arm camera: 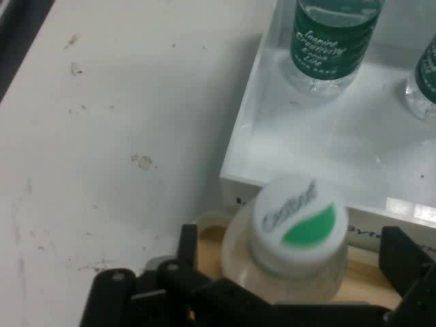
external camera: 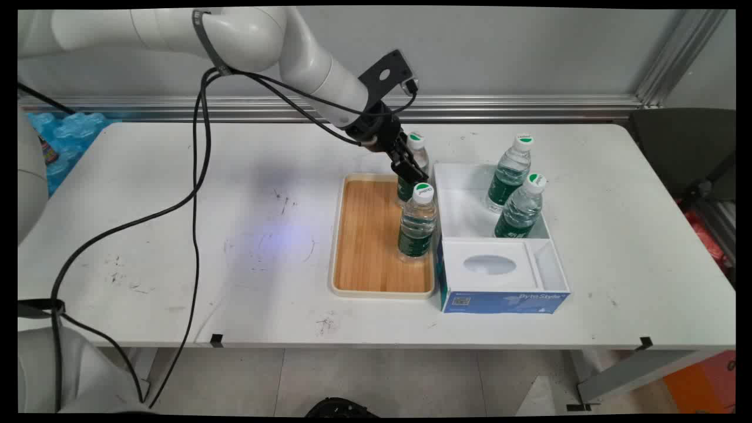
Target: Pick up the green bottle from the white box, then place the picked object on the tray
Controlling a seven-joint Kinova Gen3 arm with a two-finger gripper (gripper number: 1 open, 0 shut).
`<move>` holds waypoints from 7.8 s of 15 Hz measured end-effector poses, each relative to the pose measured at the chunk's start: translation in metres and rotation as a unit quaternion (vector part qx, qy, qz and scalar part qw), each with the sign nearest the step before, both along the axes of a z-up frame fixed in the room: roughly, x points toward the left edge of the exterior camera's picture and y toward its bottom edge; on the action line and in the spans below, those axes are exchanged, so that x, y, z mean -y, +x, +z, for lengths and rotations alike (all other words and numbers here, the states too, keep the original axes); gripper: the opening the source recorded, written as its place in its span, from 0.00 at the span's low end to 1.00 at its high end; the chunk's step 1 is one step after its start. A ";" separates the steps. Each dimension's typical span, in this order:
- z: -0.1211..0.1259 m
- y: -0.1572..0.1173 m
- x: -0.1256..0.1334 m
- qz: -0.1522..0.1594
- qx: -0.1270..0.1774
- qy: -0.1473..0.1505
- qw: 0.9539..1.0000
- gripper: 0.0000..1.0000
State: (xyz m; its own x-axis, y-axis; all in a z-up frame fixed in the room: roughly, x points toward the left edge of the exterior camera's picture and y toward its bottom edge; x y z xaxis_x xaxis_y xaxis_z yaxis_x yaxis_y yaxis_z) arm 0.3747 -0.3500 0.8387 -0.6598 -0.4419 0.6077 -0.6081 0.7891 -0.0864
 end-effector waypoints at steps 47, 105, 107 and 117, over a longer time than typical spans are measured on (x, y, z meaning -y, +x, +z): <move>0.065 -0.134 -0.020 -0.084 -0.044 0.001 0.996 1.00; 0.121 -0.091 -0.142 -0.079 -0.033 0.037 0.996 0.00; 0.118 -0.075 -0.155 -0.084 -0.020 0.037 0.996 0.00; 0.082 -0.007 -0.180 -0.048 0.014 0.044 0.998 0.00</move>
